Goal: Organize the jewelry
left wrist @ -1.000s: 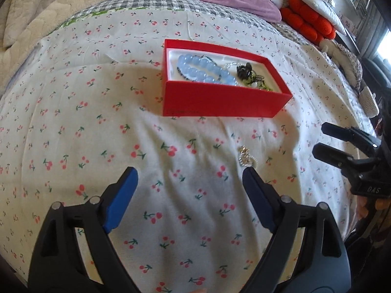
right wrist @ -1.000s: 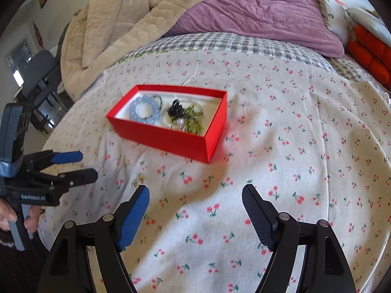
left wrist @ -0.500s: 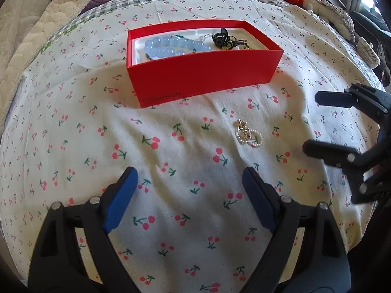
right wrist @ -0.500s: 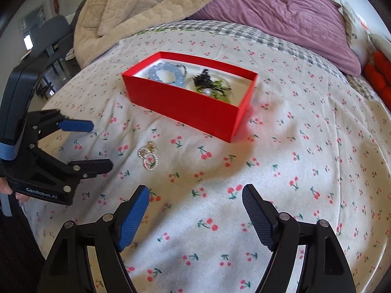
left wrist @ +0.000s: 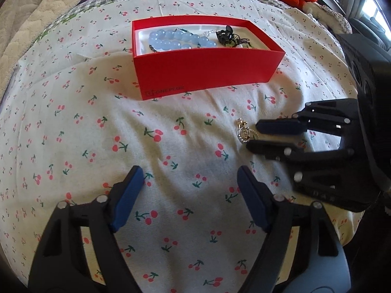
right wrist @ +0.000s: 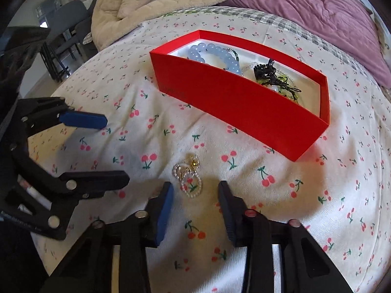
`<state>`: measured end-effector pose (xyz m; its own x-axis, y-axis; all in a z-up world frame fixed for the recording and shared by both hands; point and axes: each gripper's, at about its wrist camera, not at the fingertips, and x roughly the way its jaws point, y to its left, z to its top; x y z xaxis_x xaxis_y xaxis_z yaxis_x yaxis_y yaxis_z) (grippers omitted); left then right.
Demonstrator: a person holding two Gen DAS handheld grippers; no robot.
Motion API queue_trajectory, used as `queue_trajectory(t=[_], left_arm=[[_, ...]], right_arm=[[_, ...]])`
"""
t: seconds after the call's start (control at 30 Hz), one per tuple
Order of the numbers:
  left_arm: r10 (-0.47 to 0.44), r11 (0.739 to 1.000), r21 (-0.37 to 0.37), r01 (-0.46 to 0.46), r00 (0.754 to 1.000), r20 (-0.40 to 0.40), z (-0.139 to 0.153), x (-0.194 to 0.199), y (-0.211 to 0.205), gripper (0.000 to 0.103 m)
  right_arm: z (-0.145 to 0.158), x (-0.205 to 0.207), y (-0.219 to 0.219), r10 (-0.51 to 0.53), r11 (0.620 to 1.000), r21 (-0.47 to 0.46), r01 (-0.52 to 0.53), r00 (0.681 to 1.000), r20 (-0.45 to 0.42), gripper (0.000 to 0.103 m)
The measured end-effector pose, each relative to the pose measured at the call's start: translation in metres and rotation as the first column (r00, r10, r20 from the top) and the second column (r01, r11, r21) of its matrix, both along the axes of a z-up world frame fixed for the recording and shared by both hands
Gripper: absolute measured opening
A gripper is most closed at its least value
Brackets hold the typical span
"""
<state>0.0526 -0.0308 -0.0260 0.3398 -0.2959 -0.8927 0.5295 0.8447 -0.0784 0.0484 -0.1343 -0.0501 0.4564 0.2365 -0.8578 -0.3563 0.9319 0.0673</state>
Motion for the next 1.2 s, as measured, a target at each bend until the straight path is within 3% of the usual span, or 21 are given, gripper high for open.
queue_trajectory(t=[0.03, 0.13, 0.3, 0.47, 0.67, 0.73, 1.2], left_arm=[[-0.006, 1.0, -0.003, 0.006, 1.0, -0.004, 0.0, -0.001, 0.0, 0.068], [-0.044, 0.999, -0.024, 0.043, 0.999, -0.02, -0.002, -0.003, -0.007, 0.054], [-0.094, 0.994, -0.067, 0.091, 0.995, -0.033, -0.004, -0.002, -0.023, 0.038], [-0.139, 0.983, -0.133, 0.129, 0.988, -0.069, -0.006, 0.0, -0.041, 0.028], [-0.164, 0.984, -0.08, 0.16, 0.986, -0.041, -0.014, -0.002, -0.06, 0.023], [-0.176, 0.982, -0.071, 0.174, 0.984, -0.035, -0.014, -0.004, -0.064, 0.014], [-0.236, 0.971, -0.015, 0.237, 0.971, 0.046, 0.0, -0.033, -0.058, 0.013]], right_arm=[[0.0, 0.001, 0.001, 0.01, 1.0, -0.003, -0.01, 1.0, -0.009, 0.008], [0.001, -0.004, -0.008, 0.008, 1.0, -0.006, -0.008, 1.0, -0.025, 0.004], [0.006, -0.017, -0.031, -0.04, 0.999, -0.01, 0.04, 0.999, -0.004, 0.003], [0.014, -0.026, -0.055, -0.095, 0.995, 0.005, 0.095, 0.995, 0.014, 0.003], [0.015, -0.035, -0.065, -0.106, 0.994, 0.025, 0.106, 0.994, 0.008, 0.003], [0.014, -0.037, -0.067, -0.105, 0.994, 0.025, 0.105, 0.994, 0.006, 0.003], [0.027, -0.042, -0.068, -0.097, 0.994, 0.052, 0.095, 0.995, 0.03, 0.003]])
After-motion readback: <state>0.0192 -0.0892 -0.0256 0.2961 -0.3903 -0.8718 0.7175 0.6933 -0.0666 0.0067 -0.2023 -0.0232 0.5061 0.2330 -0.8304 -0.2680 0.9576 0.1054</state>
